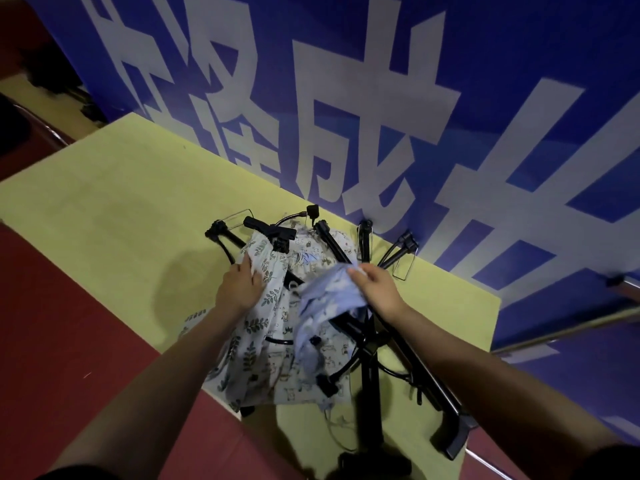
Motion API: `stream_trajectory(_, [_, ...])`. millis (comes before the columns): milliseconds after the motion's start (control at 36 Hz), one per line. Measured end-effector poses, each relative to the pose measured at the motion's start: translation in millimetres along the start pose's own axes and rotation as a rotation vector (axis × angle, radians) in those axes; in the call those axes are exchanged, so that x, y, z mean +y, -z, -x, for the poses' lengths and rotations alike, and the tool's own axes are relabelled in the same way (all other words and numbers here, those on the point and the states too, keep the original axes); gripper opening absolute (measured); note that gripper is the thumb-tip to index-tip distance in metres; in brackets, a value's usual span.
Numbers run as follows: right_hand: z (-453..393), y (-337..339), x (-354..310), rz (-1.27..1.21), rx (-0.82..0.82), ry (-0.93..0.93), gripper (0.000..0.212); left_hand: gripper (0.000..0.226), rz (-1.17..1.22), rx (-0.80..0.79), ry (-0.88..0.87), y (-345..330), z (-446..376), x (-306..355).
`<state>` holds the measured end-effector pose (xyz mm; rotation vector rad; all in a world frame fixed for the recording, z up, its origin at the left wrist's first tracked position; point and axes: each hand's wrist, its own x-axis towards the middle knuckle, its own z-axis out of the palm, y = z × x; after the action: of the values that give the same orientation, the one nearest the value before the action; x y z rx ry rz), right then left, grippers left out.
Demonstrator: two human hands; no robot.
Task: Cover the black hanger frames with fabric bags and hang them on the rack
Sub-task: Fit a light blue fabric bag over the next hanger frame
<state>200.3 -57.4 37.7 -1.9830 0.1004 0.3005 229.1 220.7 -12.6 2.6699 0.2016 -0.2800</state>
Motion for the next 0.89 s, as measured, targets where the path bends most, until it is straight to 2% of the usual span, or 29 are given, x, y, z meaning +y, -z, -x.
stream_trajectory(83, [1,12,-31,-0.206,0.11,-0.003,0.037,0.051,-0.018,0.02,-0.005,3,5,0])
stream_trajectory(139, [0,22,-52,-0.386,0.112,-0.03,0.029,0.047,-0.019,0.031,0.003,6,8,4])
stream_trajectory(222, [-2,34,-77,-0.576,0.099,-0.059,0.026,0.053,0.007,0.022,0.01,8,15,14])
stream_trajectory(333, [7,49,-97,-0.763,0.042,-0.079,0.044,0.051,0.114,0.071,0.078,13,25,29])
stream_trajectory(417, [18,59,-103,-0.925,-0.05,-0.092,0.041,0.046,0.237,0.189,0.043,19,39,51])
stream_trajectory(444, [22,62,-103,-0.971,-0.074,-0.092,0.041,0.047,0.309,0.184,0.012,21,48,61])
stream_trajectory(500, [30,67,-102,-1.022,-0.087,-0.084,0.041,0.055,0.488,-0.002,0.073,26,65,89])
stream_trajectory(611, [50,73,-93,-1.081,-0.043,-0.063,0.038,0.076,1.03,-0.624,0.303,30,90,135])
stream_trajectory(667, [60,78,-83,-1.07,-0.023,-0.045,0.033,0.073,1.352,-0.746,0.372,32,97,153])
stream_trajectory(750, [74,87,-61,-0.88,0.076,-0.044,0.027,0.05,1.729,-0.636,0.465,33,100,174])
stream_trajectory(833, [87,97,-32,-0.553,0.264,-0.028,0.024,0.029,1.837,-0.532,0.424,34,101,186])
stream_trajectory(889, [99,101,-12,-0.396,0.275,0.024,0.03,0.024,1.836,-0.526,0.366,32,101,189])
